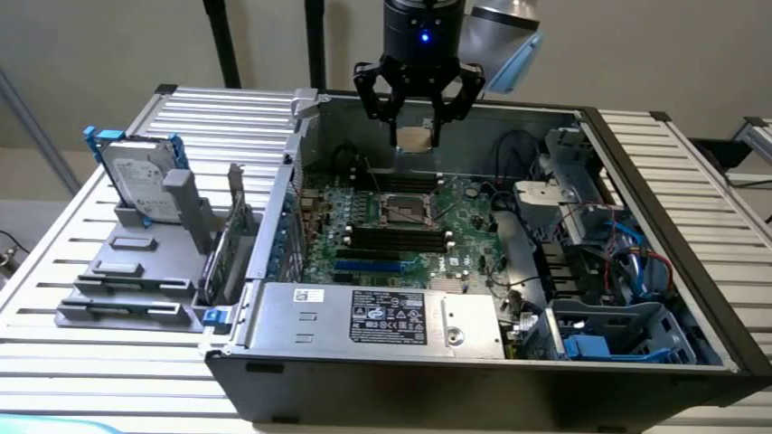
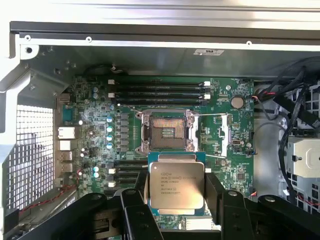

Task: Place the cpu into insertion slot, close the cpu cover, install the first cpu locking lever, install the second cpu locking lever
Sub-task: 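Place the cpu into insertion slot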

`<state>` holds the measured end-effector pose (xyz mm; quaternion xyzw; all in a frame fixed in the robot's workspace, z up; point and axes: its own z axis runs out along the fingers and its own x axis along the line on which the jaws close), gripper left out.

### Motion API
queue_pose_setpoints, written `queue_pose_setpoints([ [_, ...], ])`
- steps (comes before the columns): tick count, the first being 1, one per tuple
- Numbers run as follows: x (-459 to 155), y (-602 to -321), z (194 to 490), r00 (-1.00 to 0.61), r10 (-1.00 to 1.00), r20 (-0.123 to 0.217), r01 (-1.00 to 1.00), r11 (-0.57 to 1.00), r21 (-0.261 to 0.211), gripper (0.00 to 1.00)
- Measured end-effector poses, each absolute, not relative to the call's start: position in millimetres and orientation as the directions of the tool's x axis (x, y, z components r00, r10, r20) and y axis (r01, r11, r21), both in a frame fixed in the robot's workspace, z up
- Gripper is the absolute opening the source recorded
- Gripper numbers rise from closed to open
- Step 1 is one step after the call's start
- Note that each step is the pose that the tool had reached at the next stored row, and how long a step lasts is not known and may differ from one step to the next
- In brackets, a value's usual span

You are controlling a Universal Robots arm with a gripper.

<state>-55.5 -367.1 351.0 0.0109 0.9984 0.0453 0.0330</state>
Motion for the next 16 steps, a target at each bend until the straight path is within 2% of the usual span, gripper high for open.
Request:
queue_pose_setpoints([
  [7,-56,-365,351,-0.998,0.024,-0.065,0.019,0.996,0.083,0.55],
  [16,-55,-345,349,-0.998,0.018,-0.061,0.017,1.000,0.018,0.55],
])
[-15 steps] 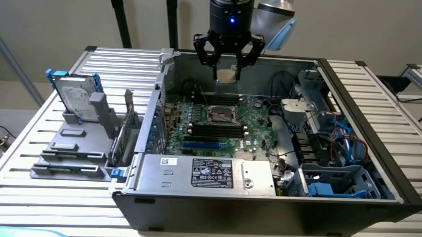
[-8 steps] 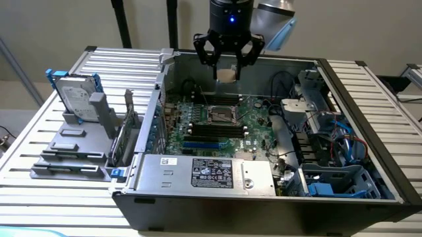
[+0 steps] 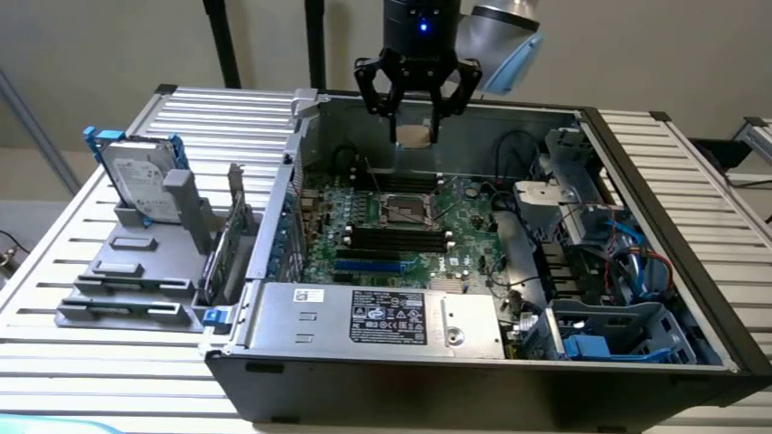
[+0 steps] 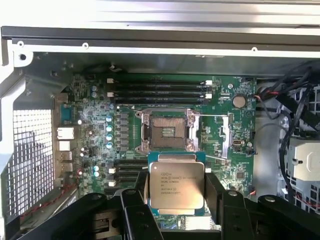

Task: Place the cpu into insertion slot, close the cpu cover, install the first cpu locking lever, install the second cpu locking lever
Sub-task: 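Place the cpu into insertion slot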

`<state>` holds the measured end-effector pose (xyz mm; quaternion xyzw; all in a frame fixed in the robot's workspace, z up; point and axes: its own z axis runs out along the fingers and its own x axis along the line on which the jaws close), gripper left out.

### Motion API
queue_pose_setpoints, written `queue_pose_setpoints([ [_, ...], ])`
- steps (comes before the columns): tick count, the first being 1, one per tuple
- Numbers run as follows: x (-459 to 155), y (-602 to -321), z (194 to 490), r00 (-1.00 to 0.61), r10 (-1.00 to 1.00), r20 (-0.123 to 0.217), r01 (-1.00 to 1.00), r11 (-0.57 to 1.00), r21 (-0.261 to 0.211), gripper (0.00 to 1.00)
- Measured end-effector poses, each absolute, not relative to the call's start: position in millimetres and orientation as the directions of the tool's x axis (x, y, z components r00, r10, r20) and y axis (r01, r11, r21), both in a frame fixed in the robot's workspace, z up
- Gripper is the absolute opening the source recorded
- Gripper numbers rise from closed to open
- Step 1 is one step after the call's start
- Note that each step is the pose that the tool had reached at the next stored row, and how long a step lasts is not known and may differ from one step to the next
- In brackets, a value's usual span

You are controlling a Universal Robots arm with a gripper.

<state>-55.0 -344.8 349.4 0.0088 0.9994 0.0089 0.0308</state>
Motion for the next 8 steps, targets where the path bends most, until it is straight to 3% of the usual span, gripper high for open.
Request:
queue_pose_setpoints([
  [8,-53.2,-337.8,344.0,-0.999,0.007,-0.045,0.006,1.000,0.013,0.55],
])
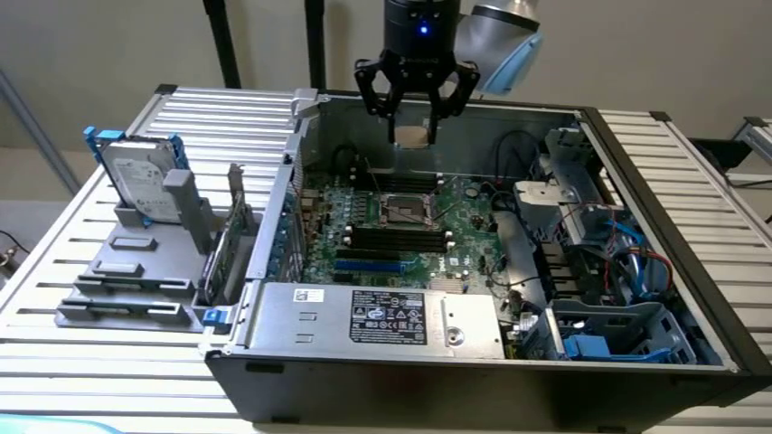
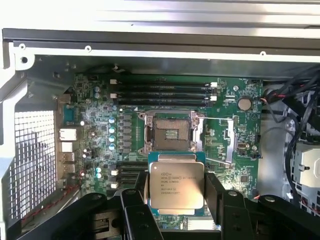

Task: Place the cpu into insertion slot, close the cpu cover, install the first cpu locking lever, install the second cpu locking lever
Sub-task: 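Place the cpu into insertion slot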

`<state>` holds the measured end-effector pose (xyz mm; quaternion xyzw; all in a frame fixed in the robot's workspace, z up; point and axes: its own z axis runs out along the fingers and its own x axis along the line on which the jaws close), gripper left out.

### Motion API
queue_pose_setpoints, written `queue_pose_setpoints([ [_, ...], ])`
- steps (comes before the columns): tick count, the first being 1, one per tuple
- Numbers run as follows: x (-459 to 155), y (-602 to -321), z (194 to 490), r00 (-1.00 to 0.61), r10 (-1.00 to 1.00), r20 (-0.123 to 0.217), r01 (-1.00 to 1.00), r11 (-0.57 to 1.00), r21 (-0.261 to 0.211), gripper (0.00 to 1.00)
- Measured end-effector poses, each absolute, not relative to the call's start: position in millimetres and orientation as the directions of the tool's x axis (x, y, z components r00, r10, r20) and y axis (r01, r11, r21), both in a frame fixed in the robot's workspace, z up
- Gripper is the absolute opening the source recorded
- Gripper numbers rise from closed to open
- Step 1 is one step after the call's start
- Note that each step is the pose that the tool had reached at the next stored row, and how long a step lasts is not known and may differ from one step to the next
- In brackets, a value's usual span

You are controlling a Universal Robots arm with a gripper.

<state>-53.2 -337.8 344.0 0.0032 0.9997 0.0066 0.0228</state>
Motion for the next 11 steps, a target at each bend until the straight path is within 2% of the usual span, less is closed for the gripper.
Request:
queue_pose_setpoints([
  [11,-35,-323,334,-1.000,0.006,-0.022,0.006,1.000,0.013,0.55],
])
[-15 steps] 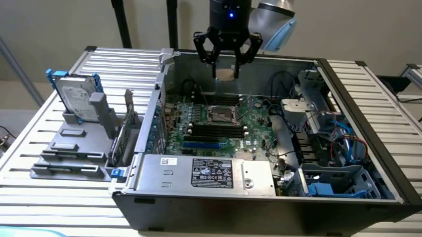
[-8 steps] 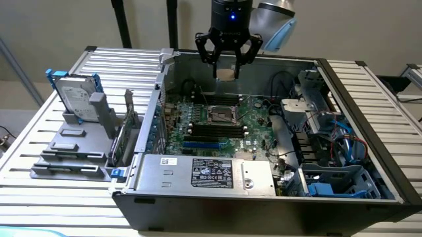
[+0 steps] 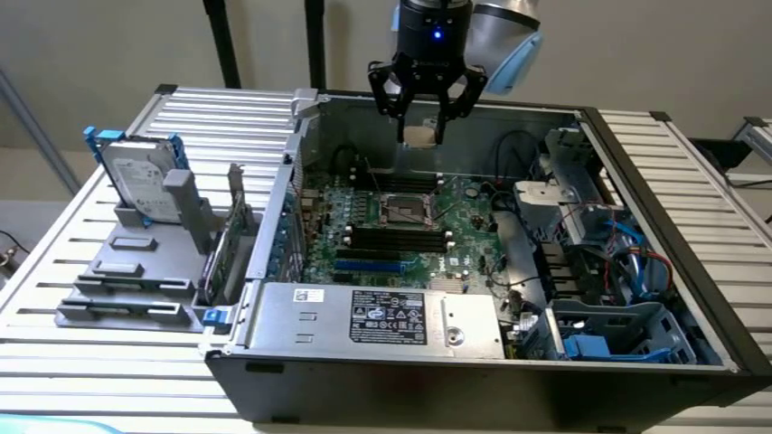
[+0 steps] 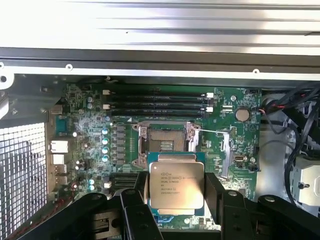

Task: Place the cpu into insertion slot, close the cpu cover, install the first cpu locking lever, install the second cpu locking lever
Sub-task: 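Place the cpu into insertion slot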

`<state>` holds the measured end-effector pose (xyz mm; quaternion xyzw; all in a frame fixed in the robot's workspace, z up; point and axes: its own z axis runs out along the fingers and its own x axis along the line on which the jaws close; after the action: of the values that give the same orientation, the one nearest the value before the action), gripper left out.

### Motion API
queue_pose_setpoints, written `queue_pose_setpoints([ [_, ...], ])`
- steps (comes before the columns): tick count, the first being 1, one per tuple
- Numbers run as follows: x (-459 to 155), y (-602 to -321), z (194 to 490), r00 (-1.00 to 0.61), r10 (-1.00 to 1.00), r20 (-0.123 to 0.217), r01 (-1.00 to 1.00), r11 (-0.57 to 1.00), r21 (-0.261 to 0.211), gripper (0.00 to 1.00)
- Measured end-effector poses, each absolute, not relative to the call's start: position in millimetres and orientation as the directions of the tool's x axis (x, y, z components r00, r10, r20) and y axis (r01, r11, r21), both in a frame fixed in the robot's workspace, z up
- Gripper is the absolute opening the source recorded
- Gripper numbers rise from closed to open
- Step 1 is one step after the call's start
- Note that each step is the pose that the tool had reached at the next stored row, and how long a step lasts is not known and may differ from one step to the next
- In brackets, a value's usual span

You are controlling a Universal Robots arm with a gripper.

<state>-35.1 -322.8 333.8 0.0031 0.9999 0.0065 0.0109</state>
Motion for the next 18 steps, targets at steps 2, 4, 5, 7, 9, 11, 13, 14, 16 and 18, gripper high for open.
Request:
queue_pose_setpoints([
  [2,-30,-322,332,-1.000,0.006,-0.012,0.006,1.000,0.013,0.55],
  [4,-24,-322,331,-1.000,0.006,0.002,0.006,1.000,0.013,0.55],
  [5,-22,-322,330,-1.000,0.006,0.012,0.006,1.000,0.013,0.55],
  [7,-22,-322,330,-0.999,0.007,0.031,0.008,1.000,0.013,0.55],
  [9,-22,-322,330,-0.999,0.027,0.040,0.028,1.000,0.012,0.55],
  [11,-22,-323,329,-0.998,0.055,0.044,0.055,0.998,0.012,0.55],
  [13,-22,-322,329,-0.995,0.084,0.046,0.085,0.996,0.012,0.55],
  [14,-22,-322,329,-0.994,0.100,0.046,0.100,0.995,0.012,0.55],
  [16,-22,-322,329,-0.990,0.133,0.047,0.133,0.991,0.012,0.55],
  [18,-22,-322,329,-0.985,0.167,0.047,0.168,0.986,0.012,0.55],
])
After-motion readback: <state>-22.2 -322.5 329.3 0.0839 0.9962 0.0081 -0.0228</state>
